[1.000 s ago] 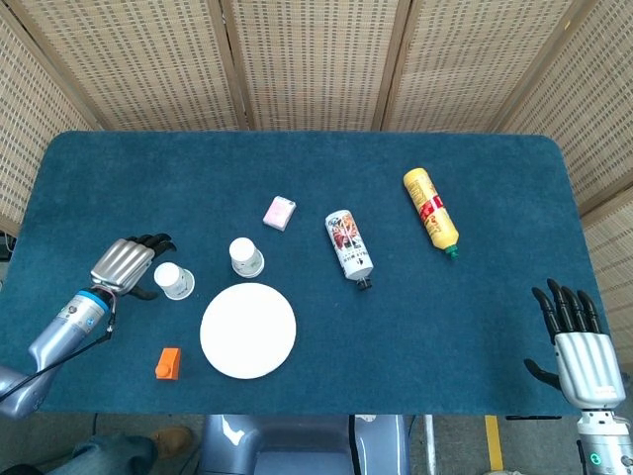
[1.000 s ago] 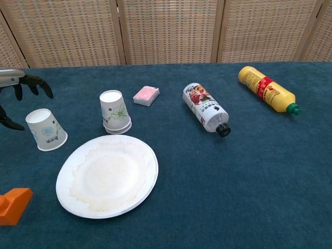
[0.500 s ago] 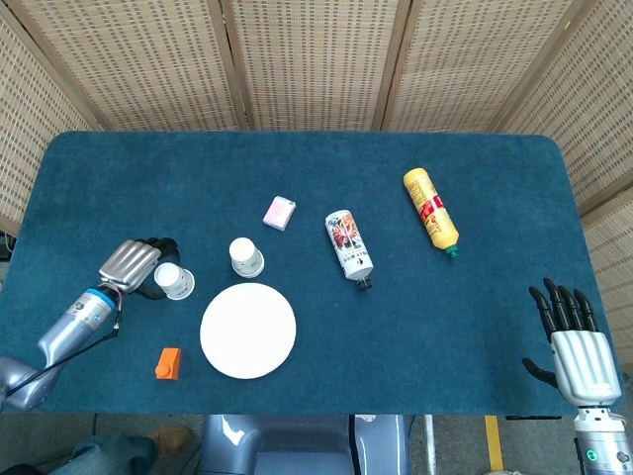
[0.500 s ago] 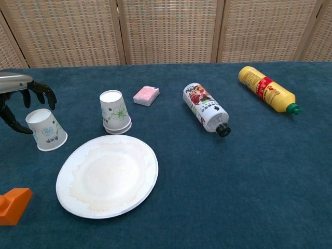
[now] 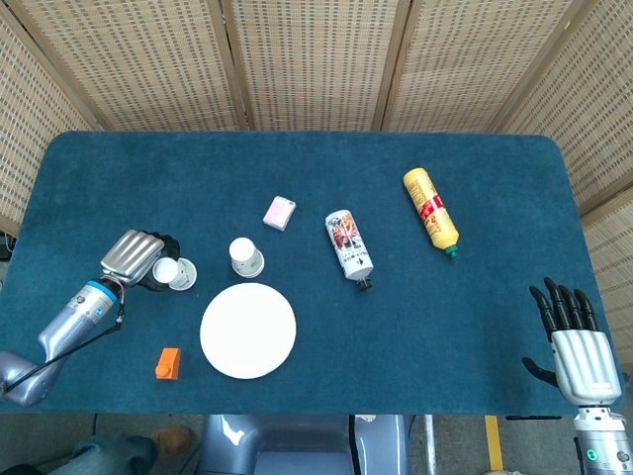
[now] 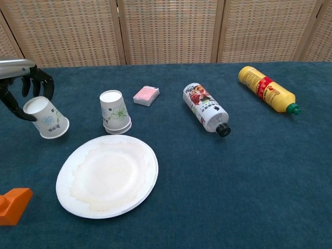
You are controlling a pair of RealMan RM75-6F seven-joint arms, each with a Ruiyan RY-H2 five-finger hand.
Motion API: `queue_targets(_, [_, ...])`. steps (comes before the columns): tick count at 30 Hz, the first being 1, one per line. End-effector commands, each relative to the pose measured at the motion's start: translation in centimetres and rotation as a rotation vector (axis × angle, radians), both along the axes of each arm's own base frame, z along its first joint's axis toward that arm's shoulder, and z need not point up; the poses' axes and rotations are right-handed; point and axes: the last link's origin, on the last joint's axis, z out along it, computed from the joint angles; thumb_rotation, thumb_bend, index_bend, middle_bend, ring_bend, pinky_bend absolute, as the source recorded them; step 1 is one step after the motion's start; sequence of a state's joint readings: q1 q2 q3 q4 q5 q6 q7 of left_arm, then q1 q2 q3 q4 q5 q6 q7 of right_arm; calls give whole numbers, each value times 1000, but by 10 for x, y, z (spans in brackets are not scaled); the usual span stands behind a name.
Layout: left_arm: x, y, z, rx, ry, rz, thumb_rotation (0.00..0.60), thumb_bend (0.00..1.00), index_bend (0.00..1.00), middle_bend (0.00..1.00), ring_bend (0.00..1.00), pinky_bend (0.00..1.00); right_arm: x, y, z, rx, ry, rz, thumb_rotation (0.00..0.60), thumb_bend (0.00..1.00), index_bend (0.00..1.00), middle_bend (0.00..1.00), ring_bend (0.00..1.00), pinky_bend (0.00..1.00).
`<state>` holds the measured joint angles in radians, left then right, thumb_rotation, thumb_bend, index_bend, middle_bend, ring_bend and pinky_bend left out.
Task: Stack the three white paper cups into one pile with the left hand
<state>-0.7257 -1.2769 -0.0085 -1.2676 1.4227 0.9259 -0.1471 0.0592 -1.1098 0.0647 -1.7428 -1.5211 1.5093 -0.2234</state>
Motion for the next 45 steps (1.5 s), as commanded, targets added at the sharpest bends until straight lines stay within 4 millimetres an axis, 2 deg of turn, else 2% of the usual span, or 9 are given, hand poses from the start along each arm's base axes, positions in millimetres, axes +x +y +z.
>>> queue_targets(1, [26,1,22,38,-83,-44,600,176,606,469,448,476,0,0,1,-3,-2,-1,600,0,0,0,0,0])
queue_targets(4, [58,8,44,55,-166,-70,600,176,605,469,448,476,-1,-1,1,-3,0,-5,600,0,0,0,0,0])
queue_targets(7, [81,17,51,32,-194,-52,600,176,605,469,448,476,-2,-3,-1,5,4,-9,600,0,0,0,0,0])
queue_targets(11, [115,35,48,-35,-204,-3,600,177,605,469,448,476,-3,-5,-1,0,6,-18,600,0,0,0,0,0])
queue_targets(18, [142,54,30,-128,-146,74,600,176,603,469,448,475,-7,-8,1,-8,6,-41,600,0,0,0,0,0])
queue_targets(33, [147,75,-4,-127,-109,139,600,177,598,469,448,473,-11,-12,4,-16,-2,-59,600,0,0,0,0,0])
queue_targets(40, [145,78,-7,-144,-105,170,600,176,586,463,446,394,-12,-13,4,-18,3,-65,600,0,0,0,0,0])
queue_targets(43, [144,77,-8,-160,-92,184,600,161,545,386,373,343,-12,-13,4,-18,3,-64,600,0,0,0,0,0])
queue_targets(45, [142,76,-9,-174,-87,195,600,85,416,235,196,249,-11,-12,4,-19,2,-64,600,0,0,0,0,0])
